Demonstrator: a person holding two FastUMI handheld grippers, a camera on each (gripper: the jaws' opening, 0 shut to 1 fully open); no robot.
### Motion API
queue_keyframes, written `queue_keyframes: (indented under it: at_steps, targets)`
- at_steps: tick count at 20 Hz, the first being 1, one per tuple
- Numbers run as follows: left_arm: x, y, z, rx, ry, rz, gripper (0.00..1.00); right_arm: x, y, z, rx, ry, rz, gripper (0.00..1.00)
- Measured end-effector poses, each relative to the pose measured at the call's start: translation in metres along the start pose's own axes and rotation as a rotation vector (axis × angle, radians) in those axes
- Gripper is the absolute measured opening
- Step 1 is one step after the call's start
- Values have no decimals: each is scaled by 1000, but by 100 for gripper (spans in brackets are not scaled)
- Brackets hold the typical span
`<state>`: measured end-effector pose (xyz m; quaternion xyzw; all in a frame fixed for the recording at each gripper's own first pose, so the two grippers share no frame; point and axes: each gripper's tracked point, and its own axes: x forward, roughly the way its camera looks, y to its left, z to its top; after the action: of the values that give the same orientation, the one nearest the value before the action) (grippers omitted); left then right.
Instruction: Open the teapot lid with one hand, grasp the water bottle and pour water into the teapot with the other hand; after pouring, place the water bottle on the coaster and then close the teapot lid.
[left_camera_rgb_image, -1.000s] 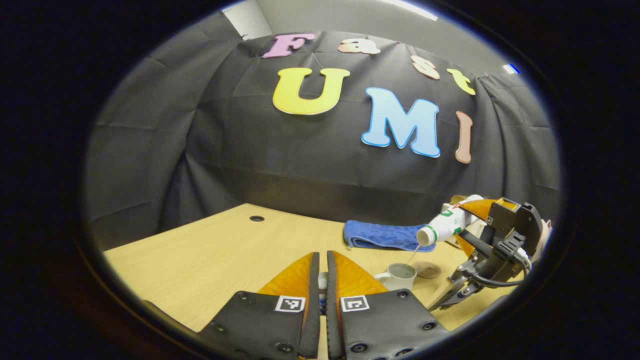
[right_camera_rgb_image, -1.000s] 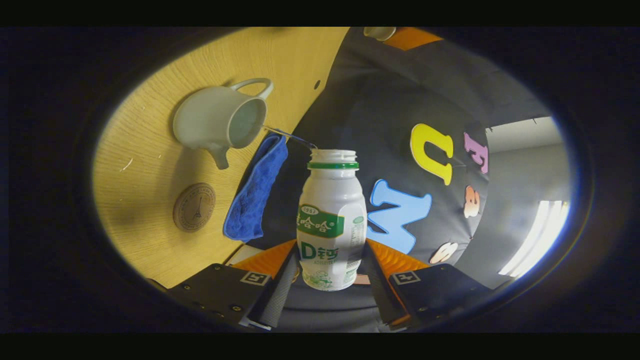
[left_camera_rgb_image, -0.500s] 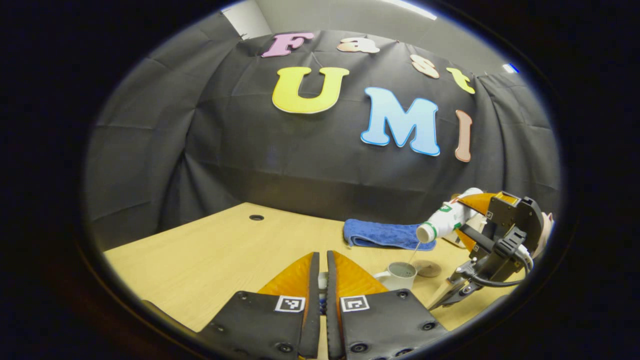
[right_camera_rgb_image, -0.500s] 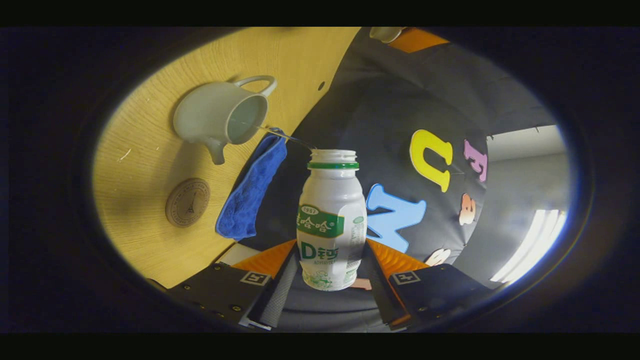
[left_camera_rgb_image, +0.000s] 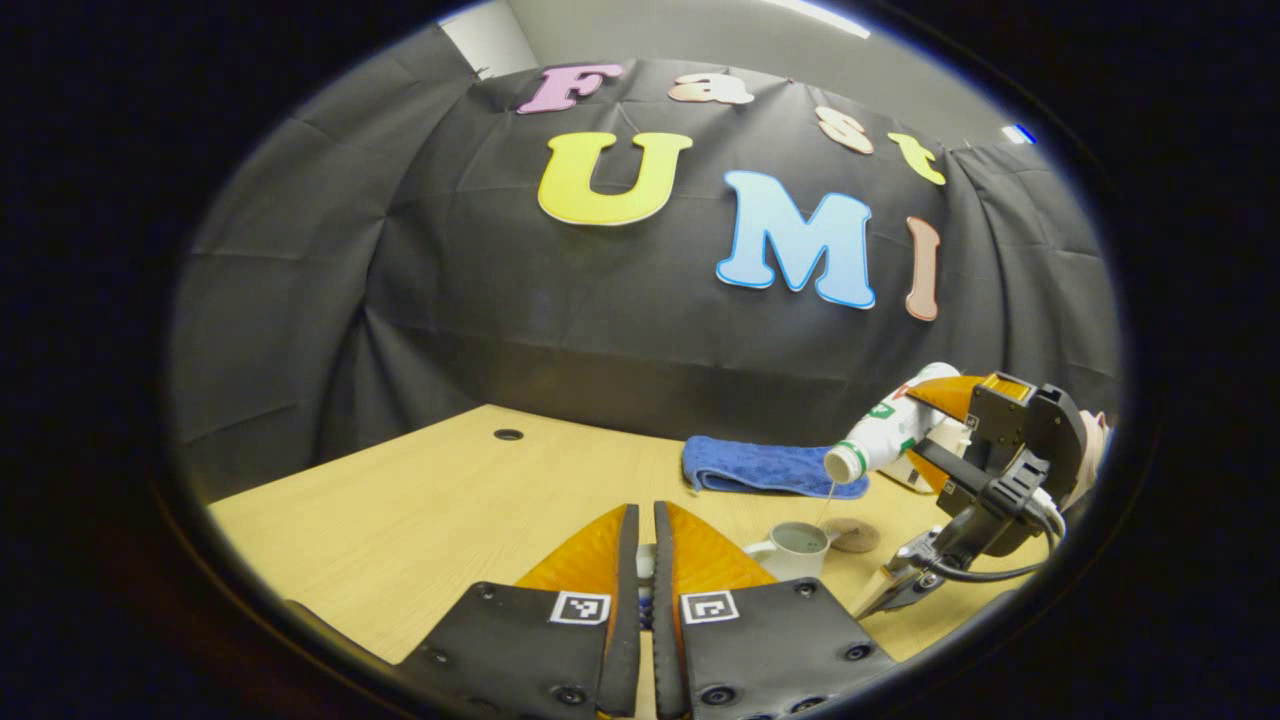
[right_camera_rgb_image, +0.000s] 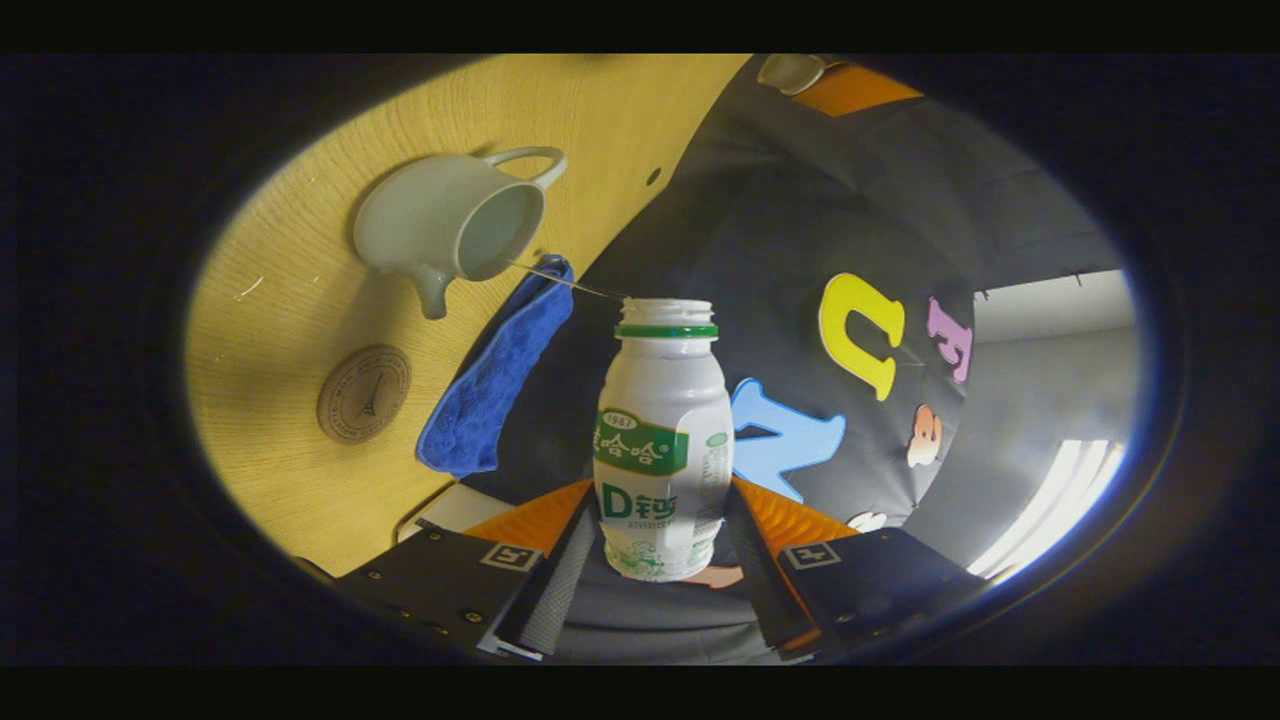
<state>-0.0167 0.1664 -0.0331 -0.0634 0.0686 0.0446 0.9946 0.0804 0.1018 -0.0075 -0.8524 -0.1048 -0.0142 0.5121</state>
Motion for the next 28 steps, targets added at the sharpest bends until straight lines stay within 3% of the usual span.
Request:
queue_keyframes:
  at_steps: [5, 6, 7, 28]
  targets:
    - [1, -1, -1, 2, 4, -2, 16, 2, -8, 2, -30, -15, -17, 73]
    - [0, -1, -1, 3, 5, -2, 12, 4, -8, 3, -35, -19, -19, 73]
    - [1, -1, -2, 3, 5, -3, 16, 4, -9, 3, -40, -21, -22, 73]
    - [3, -3, -5, 7, 8, -3, 16, 2, -21, 18, -185, -86, -107, 73]
